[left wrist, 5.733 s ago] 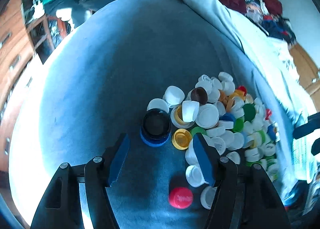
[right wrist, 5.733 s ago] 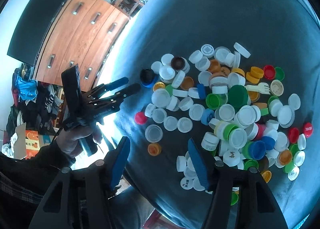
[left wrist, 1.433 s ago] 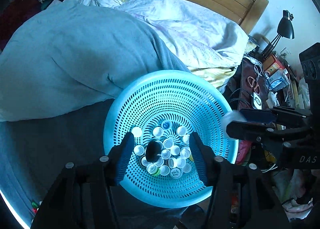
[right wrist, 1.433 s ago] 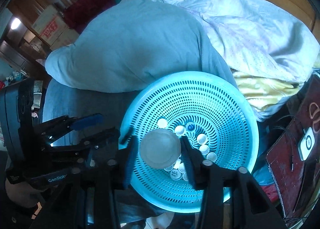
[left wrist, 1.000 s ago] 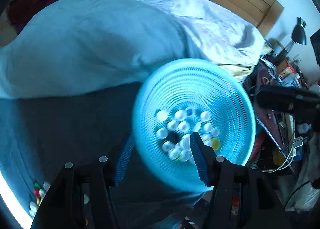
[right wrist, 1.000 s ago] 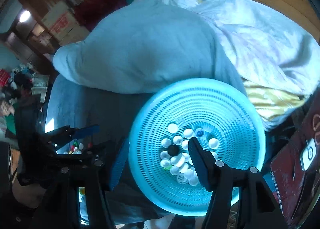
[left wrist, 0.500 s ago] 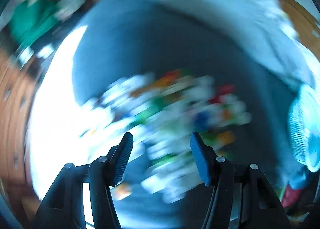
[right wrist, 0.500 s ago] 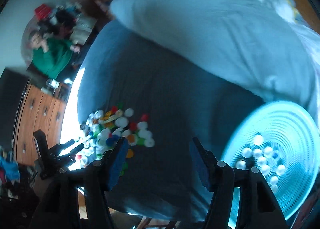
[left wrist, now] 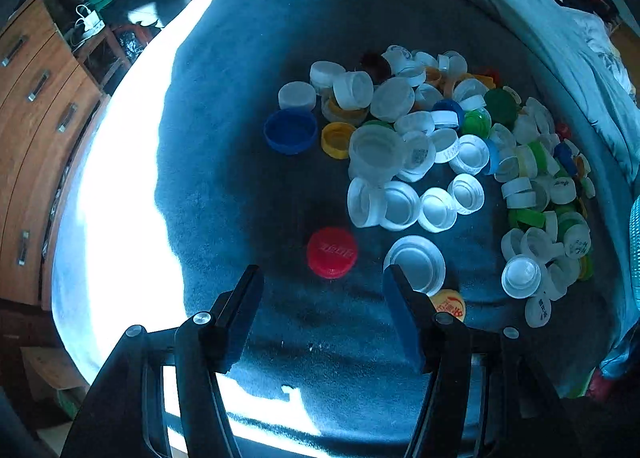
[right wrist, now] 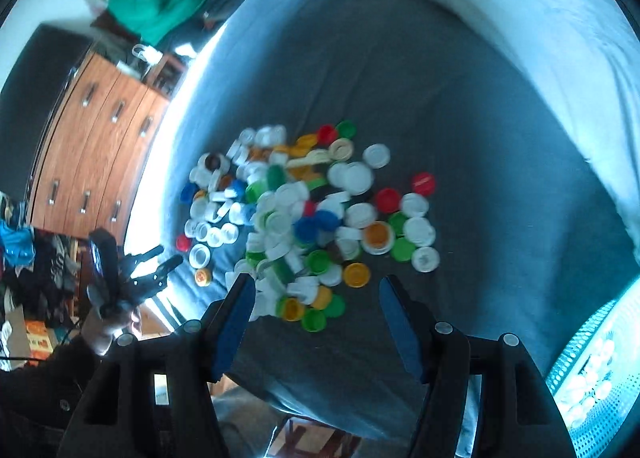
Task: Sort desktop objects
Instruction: 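Grasp a red cap with the left gripper while the right grasps a blue cap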
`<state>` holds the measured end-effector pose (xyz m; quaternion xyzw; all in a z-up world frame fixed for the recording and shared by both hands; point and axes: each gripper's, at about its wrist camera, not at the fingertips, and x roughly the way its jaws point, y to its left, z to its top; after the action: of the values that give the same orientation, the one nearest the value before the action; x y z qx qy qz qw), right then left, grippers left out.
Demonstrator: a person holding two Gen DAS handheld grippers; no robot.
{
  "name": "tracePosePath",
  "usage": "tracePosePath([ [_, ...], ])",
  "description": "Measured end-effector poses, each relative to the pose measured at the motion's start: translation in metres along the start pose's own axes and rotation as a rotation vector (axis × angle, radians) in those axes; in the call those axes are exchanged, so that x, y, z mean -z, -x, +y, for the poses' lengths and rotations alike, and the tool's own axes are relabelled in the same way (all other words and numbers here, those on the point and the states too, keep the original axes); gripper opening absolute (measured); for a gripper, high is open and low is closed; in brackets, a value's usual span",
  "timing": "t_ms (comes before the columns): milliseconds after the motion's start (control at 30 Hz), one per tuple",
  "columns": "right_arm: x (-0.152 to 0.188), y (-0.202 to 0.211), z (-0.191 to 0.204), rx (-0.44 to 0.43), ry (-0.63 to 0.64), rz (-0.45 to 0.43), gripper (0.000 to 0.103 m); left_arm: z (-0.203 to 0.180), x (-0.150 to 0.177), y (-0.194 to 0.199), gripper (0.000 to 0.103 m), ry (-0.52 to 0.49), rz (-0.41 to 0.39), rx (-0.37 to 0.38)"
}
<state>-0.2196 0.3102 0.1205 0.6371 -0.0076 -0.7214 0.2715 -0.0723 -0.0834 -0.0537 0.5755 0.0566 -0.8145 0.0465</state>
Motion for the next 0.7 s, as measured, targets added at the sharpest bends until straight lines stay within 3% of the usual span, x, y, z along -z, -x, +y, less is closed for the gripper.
tracePosePath([
  [100, -0.002, -0.01, 0.008, 0.0, 0.016, 0.024, 0.07, 0.002, -0.007, -0.005, 0.056, -0.009, -0.038, 0.017],
  [233, -0.005, -0.021, 0.014, -0.002, 0.036, 0.044, 0.07, 0.006, -0.015, -0.023, 0.052, 0.002, 0.008, 0.027],
  [367, -0.009, -0.031, 0.02, -0.014, 0.044, 0.054, 0.064, 0.017, -0.006, -0.019, 0.025, 0.036, 0.006, 0.013],
  [433, -0.014, -0.036, 0.029, -0.02, 0.074, 0.056, 0.056, 0.024, -0.003, -0.012, 0.025, 0.065, -0.003, 0.018],
  [700, -0.045, -0.079, 0.098, -0.113, 0.239, 0.04, 0.056, 0.039, 0.003, 0.039, 0.025, 0.138, -0.083, 0.025],
])
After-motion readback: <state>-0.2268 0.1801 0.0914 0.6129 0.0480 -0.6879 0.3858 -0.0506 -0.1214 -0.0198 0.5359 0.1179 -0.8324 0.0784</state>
